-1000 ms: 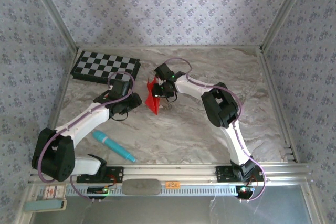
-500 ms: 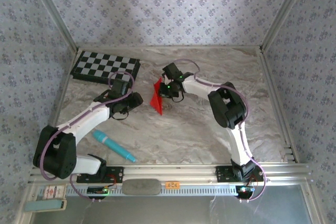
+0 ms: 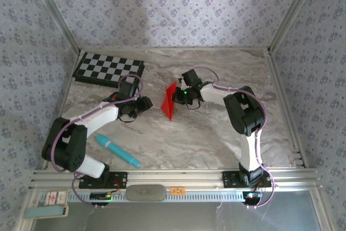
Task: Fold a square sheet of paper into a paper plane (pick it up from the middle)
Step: Turn over the paper at the center of the table.
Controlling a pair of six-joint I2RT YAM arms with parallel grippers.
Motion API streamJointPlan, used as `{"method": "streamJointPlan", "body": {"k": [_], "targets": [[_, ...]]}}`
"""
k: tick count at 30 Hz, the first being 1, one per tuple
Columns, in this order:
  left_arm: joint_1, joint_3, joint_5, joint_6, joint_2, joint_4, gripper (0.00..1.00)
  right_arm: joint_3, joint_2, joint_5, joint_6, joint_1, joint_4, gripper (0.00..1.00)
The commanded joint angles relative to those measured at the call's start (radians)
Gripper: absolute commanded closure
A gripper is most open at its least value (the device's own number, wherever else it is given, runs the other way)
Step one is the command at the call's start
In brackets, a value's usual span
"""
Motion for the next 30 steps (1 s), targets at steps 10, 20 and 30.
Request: {"method": "streamJointPlan", "body": {"k": [10, 20, 30], "targets": [[-0.065, 0.04, 0.062, 0.0, 0.075, 0.067, 0.47, -0.135, -0.072, -0.008, 0.017, -0.04, 0.05, 0.9], [-0.166, 0.045, 0.155, -0.066, 0.129, 0.26, 0.76, -0.154, -0.065, -0.008, 0.033, -0.042, 0.054, 0.93], [-0.201, 0.123, 0.193, -0.093, 0.256, 0.339, 0.91, -0.188, -0.073, -0.039, 0.054, -0.053, 0.092, 0.92]]}}
